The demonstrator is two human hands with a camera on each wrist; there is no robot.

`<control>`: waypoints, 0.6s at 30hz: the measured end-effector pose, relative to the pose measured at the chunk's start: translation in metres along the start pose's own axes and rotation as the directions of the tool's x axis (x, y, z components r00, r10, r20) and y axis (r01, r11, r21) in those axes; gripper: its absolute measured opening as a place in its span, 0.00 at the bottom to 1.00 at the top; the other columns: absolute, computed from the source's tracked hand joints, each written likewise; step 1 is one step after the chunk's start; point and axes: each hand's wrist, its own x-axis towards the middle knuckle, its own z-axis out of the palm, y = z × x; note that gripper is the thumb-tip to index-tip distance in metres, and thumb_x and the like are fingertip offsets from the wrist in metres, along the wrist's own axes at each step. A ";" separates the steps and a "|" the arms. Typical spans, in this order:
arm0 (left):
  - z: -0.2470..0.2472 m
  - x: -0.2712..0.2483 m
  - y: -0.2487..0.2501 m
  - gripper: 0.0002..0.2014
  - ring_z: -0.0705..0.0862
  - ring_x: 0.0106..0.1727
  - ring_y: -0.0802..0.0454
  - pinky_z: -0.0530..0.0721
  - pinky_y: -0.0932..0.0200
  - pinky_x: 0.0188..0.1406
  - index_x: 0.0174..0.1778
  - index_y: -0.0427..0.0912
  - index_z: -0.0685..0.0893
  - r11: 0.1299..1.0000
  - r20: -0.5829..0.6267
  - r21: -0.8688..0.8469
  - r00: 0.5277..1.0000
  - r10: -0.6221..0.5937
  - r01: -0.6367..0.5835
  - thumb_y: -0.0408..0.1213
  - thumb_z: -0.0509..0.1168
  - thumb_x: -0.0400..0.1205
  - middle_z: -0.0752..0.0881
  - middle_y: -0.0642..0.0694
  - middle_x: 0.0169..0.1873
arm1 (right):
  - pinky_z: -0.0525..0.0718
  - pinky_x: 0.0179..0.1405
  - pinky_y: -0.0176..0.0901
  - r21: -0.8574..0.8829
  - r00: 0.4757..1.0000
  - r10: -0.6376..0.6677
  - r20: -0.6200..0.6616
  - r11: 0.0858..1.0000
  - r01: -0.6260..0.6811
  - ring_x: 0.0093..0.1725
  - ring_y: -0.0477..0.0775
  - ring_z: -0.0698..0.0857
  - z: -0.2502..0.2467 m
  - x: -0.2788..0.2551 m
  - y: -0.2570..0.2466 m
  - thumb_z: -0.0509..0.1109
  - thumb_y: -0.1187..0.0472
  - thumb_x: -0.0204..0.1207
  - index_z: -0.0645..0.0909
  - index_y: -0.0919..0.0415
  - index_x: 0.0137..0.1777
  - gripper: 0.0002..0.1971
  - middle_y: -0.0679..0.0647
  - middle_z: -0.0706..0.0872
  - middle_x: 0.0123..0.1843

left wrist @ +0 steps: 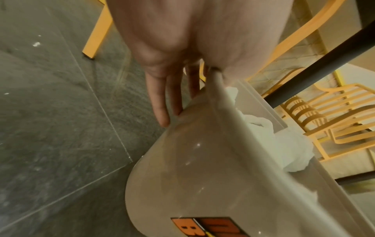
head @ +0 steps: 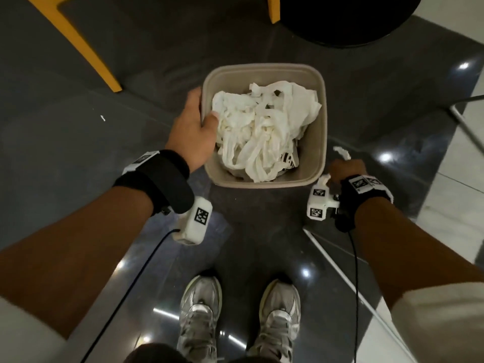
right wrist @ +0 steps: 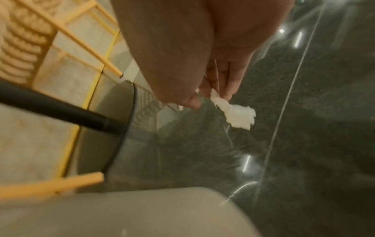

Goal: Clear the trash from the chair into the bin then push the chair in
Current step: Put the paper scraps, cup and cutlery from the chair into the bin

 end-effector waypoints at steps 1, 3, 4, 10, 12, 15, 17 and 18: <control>0.001 -0.002 0.001 0.23 0.80 0.58 0.60 0.75 0.69 0.54 0.80 0.51 0.65 1.000 0.031 0.006 0.999 -0.013 0.013 0.37 0.56 0.88 0.80 0.58 0.61 | 0.84 0.57 0.51 0.144 0.997 -0.004 -0.078 0.989 0.016 0.62 0.65 0.87 -0.008 -0.012 -0.008 0.64 0.53 0.79 0.82 0.62 0.67 0.21 0.63 0.88 0.63; -0.002 -0.012 0.006 0.23 0.80 0.60 0.56 0.75 0.63 0.58 0.80 0.50 0.65 0.998 0.052 0.013 0.996 -0.067 0.067 0.37 0.56 0.88 0.80 0.56 0.61 | 0.86 0.59 0.50 0.334 0.962 -0.075 -0.264 0.928 0.164 0.56 0.60 0.89 -0.038 -0.050 -0.028 0.64 0.53 0.78 0.87 0.62 0.59 0.18 0.61 0.91 0.54; -0.004 -0.019 0.007 0.22 0.81 0.60 0.53 0.76 0.60 0.58 0.79 0.50 0.66 0.995 0.059 0.016 0.993 -0.103 0.102 0.37 0.56 0.88 0.81 0.54 0.61 | 0.88 0.57 0.50 0.394 0.929 -0.123 -0.349 0.880 0.264 0.51 0.56 0.90 -0.051 -0.072 -0.037 0.65 0.53 0.77 0.89 0.60 0.53 0.15 0.57 0.92 0.47; 0.001 -0.070 0.007 0.20 0.84 0.56 0.45 0.78 0.53 0.53 0.78 0.49 0.66 0.971 0.165 0.061 0.957 -0.238 0.231 0.36 0.55 0.88 0.83 0.49 0.56 | 0.88 0.48 0.41 0.295 0.826 -0.491 -0.278 0.775 0.560 0.43 0.44 0.90 -0.077 -0.188 -0.064 0.69 0.52 0.75 0.89 0.53 0.47 0.10 0.46 0.92 0.41; 0.006 -0.090 0.006 0.21 0.84 0.58 0.45 0.80 0.51 0.55 0.78 0.52 0.66 0.967 0.219 0.071 0.941 -0.256 0.247 0.37 0.55 0.88 0.83 0.49 0.58 | 0.86 0.44 0.36 0.205 0.833 -0.551 -0.057 0.810 0.550 0.44 0.45 0.89 -0.056 -0.202 -0.061 0.68 0.54 0.78 0.89 0.55 0.50 0.10 0.48 0.91 0.44; 0.014 -0.115 0.005 0.22 0.80 0.57 0.50 0.75 0.55 0.53 0.79 0.50 0.64 0.970 0.298 0.114 0.924 -0.239 0.214 0.36 0.55 0.89 0.81 0.51 0.61 | 0.84 0.58 0.45 -0.096 0.845 -0.464 0.266 0.860 0.502 0.58 0.55 0.88 -0.008 -0.204 -0.035 0.64 0.51 0.81 0.87 0.57 0.57 0.14 0.55 0.90 0.56; 0.022 -0.129 0.004 0.22 0.78 0.58 0.53 0.73 0.58 0.55 0.81 0.49 0.64 0.970 0.326 0.138 0.916 -0.234 0.199 0.36 0.56 0.89 0.79 0.53 0.62 | 0.74 0.76 0.59 -0.271 0.848 -0.374 0.377 0.830 0.487 0.74 0.63 0.78 0.013 -0.202 -0.008 0.61 0.47 0.82 0.79 0.56 0.71 0.22 0.58 0.83 0.71; 0.025 -0.132 0.004 0.22 0.80 0.60 0.52 0.74 0.58 0.56 0.80 0.50 0.65 0.972 0.343 0.130 0.911 -0.230 0.197 0.37 0.56 0.89 0.80 0.53 0.63 | 0.70 0.79 0.61 -0.299 0.848 -0.335 0.410 0.829 0.472 0.77 0.63 0.74 0.017 -0.203 0.002 0.60 0.46 0.82 0.75 0.55 0.76 0.25 0.58 0.79 0.76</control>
